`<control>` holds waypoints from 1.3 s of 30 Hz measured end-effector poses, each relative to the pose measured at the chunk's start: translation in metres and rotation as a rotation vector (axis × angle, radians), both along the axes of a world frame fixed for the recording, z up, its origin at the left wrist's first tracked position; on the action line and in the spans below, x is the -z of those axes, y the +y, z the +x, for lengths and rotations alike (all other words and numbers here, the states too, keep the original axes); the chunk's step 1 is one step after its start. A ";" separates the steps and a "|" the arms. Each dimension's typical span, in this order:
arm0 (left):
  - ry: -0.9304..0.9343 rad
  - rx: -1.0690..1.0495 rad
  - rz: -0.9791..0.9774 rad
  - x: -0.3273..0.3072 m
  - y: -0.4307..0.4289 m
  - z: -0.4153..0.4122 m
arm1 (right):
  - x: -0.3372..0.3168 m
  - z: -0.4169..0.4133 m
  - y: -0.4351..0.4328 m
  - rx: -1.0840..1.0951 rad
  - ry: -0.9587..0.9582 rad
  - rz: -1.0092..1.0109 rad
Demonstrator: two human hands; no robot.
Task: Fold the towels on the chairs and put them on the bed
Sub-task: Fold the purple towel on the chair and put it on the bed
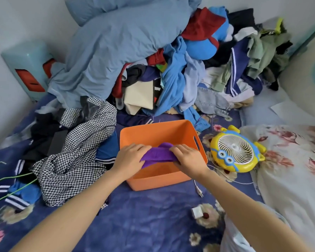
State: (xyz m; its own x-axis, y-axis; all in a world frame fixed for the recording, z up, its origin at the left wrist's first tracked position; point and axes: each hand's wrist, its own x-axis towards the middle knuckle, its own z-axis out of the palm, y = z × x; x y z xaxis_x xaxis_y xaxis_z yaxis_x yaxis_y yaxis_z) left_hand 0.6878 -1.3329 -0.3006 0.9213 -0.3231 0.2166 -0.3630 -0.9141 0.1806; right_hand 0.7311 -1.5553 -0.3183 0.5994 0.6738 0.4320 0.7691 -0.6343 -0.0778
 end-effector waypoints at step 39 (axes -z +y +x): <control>0.737 -0.050 0.442 0.185 0.012 0.086 | 0.167 0.100 0.079 0.293 0.948 -0.730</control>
